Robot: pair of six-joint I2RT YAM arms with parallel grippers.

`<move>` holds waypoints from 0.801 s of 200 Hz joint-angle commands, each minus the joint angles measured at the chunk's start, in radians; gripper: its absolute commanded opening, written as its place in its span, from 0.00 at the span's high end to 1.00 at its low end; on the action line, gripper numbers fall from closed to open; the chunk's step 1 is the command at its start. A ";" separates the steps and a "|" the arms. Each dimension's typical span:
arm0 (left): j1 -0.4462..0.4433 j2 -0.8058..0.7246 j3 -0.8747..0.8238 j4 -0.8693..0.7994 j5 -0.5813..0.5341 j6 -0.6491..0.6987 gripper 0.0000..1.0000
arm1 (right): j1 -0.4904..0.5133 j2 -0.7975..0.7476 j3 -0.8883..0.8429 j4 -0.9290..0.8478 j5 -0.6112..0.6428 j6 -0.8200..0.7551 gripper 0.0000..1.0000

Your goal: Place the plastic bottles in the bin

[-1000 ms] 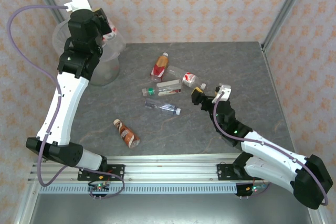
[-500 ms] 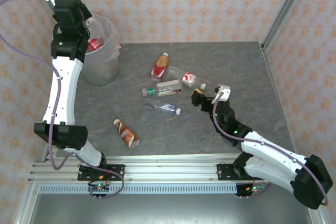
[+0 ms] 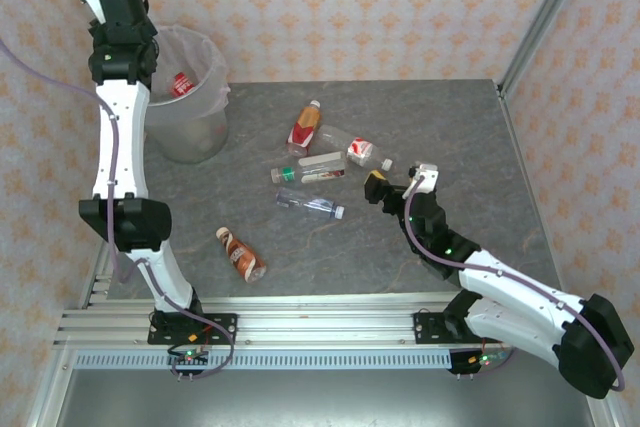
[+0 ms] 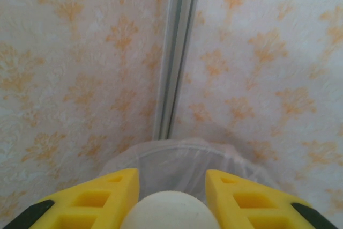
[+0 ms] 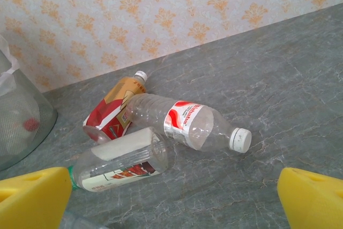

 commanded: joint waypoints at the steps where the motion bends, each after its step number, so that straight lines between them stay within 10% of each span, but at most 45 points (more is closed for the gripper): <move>1: 0.021 0.019 0.035 -0.106 -0.049 0.034 1.00 | 0.004 0.018 0.013 -0.024 -0.015 -0.003 0.01; 69: 0.060 0.198 0.148 -0.246 -0.094 0.029 0.97 | 0.005 0.060 0.043 -0.042 -0.045 -0.009 0.01; 94: 0.060 0.260 0.215 -0.312 -0.123 0.038 0.75 | 0.004 0.070 0.047 -0.046 -0.051 -0.014 0.01; 123: 0.060 0.270 0.225 -0.319 -0.119 0.030 0.13 | 0.004 0.088 0.066 -0.058 -0.068 -0.024 0.01; 160: 0.061 0.239 0.232 -0.313 0.032 0.020 0.00 | 0.004 0.112 0.085 -0.067 -0.090 -0.037 0.01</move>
